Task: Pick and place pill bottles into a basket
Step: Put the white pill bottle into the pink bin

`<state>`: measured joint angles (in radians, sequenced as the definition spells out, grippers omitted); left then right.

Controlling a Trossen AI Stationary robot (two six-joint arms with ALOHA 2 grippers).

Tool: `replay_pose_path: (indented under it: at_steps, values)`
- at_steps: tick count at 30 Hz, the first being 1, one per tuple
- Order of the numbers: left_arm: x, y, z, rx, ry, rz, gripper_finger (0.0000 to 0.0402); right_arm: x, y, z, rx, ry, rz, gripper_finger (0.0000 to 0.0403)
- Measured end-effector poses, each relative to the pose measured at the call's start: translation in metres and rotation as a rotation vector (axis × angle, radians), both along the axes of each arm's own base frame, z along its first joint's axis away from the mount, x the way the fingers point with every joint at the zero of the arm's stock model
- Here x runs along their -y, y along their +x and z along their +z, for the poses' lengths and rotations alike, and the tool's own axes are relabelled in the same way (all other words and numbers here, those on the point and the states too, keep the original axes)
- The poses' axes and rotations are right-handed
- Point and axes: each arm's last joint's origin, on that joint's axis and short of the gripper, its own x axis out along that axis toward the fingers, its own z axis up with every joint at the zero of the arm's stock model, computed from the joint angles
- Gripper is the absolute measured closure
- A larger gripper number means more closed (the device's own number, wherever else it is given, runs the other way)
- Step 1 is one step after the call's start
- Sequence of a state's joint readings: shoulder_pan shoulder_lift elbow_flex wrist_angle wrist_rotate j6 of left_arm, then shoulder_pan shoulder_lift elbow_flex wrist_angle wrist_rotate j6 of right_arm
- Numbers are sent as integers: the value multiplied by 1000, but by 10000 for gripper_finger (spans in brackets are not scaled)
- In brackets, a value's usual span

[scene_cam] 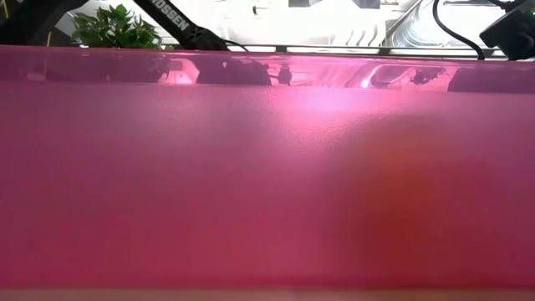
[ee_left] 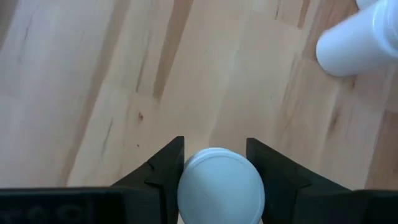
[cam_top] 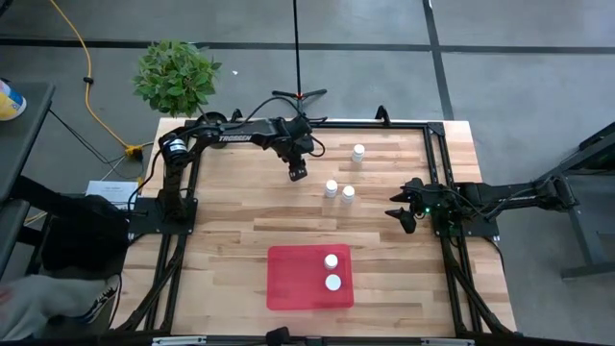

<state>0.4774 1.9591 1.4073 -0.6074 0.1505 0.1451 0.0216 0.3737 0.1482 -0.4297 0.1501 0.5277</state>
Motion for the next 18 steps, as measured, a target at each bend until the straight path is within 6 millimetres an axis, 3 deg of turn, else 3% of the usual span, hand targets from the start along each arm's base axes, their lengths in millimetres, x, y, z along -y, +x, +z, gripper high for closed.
replay_pose_path:
  at_steps: [5,18]
  values:
    - [-2,3,11,-15,8,2,216,0,0,0,0,-1,0,139]
    - [-9,19,80,64,65,5,216,0,0,0,0,-1,1,139]
